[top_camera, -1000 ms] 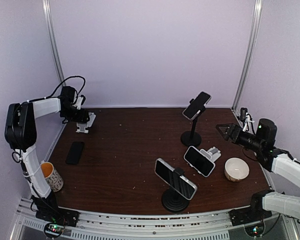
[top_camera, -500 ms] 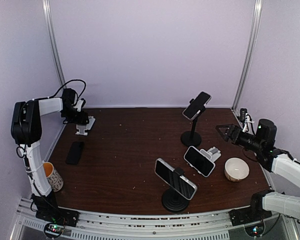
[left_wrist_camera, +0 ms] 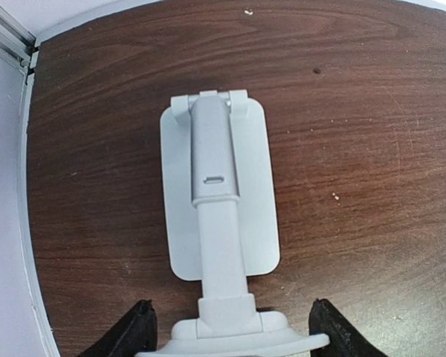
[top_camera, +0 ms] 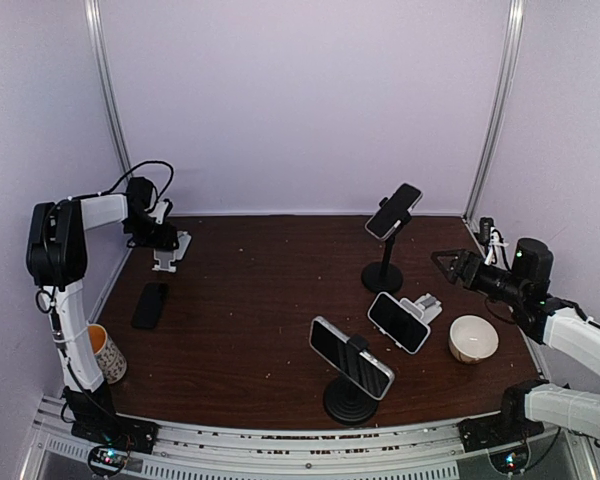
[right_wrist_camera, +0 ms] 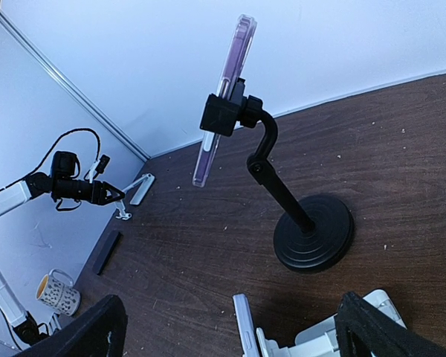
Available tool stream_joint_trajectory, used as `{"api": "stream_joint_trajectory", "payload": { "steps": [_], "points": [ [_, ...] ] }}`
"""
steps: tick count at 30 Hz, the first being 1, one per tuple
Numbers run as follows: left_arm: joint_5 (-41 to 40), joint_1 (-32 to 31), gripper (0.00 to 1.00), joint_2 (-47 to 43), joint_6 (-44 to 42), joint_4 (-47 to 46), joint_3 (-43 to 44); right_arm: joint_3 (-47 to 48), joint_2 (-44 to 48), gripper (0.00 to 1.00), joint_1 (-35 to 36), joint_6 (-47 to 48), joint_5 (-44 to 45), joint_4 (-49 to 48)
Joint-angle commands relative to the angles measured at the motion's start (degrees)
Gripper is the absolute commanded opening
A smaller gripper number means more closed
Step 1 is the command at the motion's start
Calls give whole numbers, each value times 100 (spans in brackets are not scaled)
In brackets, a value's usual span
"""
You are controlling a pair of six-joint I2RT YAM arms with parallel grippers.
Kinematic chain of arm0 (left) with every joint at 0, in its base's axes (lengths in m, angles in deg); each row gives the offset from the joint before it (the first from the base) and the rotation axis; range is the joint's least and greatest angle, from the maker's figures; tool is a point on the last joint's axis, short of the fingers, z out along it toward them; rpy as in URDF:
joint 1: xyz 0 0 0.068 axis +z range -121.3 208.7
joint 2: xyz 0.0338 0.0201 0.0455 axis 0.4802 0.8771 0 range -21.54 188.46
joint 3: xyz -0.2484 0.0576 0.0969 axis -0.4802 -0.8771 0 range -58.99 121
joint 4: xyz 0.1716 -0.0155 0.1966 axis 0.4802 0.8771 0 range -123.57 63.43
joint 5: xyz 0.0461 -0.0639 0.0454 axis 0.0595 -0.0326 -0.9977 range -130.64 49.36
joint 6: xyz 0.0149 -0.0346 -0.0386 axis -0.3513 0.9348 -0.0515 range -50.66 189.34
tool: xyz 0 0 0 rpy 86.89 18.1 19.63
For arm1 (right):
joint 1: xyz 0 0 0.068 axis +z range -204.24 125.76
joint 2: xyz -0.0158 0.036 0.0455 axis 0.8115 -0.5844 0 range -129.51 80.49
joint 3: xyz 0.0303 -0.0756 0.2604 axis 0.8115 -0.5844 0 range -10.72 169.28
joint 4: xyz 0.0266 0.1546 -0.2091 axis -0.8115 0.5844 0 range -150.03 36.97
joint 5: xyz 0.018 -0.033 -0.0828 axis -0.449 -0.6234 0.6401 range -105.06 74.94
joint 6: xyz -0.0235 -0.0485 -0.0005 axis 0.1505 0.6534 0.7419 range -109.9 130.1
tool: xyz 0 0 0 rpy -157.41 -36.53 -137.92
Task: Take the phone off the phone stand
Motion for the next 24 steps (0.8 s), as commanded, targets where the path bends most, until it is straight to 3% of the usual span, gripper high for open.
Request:
{"api": "stream_joint_trajectory", "payload": {
  "steps": [1,10,24],
  "points": [
    [-115,49,66,261,-90,180,198,128,16,100,31,29,-93,6],
    [-108,49,98,344,-76,445,360,148,106,100,31,94,-75,136],
    [100,49,98,-586,16,531,251,119,347,100,31,49,-159,243]
  ]
}}
